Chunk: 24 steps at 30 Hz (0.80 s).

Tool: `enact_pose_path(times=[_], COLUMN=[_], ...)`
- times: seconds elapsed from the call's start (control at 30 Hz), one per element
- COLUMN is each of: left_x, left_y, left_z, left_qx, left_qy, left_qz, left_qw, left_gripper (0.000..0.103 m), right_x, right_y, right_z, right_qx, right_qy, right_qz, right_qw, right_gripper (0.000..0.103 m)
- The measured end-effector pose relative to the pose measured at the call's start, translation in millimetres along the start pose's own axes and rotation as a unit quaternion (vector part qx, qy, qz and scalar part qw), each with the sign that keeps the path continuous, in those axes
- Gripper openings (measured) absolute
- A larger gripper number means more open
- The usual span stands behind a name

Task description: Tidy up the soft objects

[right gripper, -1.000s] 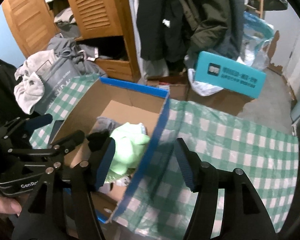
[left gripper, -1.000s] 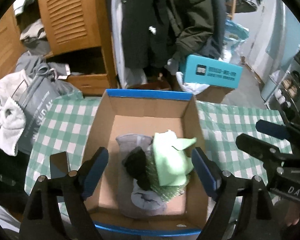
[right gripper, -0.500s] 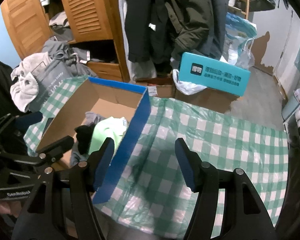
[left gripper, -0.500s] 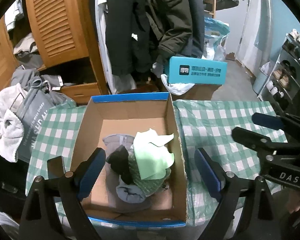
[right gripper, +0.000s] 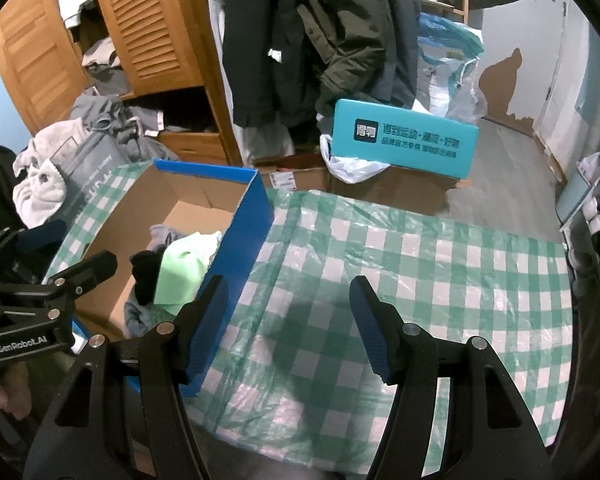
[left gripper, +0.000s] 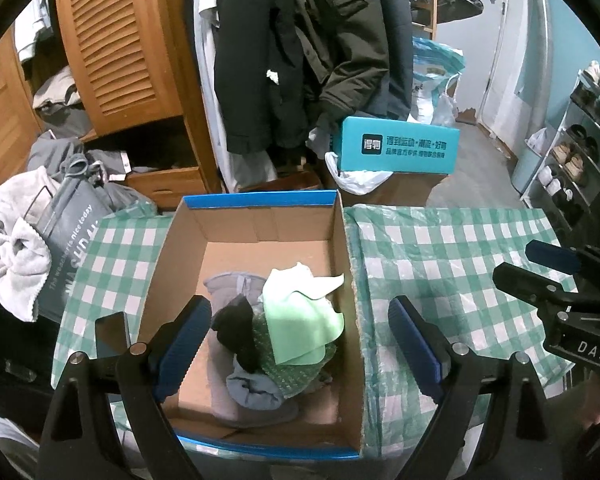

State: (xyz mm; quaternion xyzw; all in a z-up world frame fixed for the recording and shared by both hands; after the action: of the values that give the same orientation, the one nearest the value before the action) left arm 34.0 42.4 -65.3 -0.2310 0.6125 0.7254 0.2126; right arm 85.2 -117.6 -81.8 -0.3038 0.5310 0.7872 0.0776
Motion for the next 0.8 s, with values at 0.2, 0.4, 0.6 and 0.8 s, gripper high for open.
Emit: enact_pose_path(times=[0.2,0.4,0.6,0.8], left_x=[-3.9,-5.1,-5.2,-5.0], left_y=[1.3,3.9,3.5,3.7], left_z=[-4.2,-6.7,-6.9,-6.2], left_qx=[0.000,-0.001,0.000,0.001], left_qy=[-0.003,-0.003,-0.003,-0.003], left_qz=[-0.005,-0.007,-0.008,-0.007], left_qw=[1.0000,1.0000,1.0000,1.0000], left_gripper=[0.091,0.091,0.091,0.091], right_x=[0.2,1.0,1.9,1.8], right_y=[0.5,0.6,1.3,1.3], right_z=[-1.1,-0.9,-0.2,-0.1], right_qx=[0.000,0.000,-0.001,-0.001], right_qy=[0.001,-0.001,-0.001,0.000], right_qz=[-0.001,0.000,0.000,0.000], right_qw=[1.000,1.000,1.000,1.000], right_gripper=[0.062,0.062,0.062,0.062])
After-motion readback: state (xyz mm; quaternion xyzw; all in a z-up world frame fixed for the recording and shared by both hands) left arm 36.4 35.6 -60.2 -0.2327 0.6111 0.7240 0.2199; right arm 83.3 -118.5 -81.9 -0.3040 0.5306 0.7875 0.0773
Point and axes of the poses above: each gripper's, at about its wrist camera, not at the fingertips, and y roughly against the way its jaws point, z to its left, x to its underside, the point moved 8 cm from there along -y, roughly the way its jaws point, and after that the axes turned 11 degrees about -y, right-handed, at the moved point
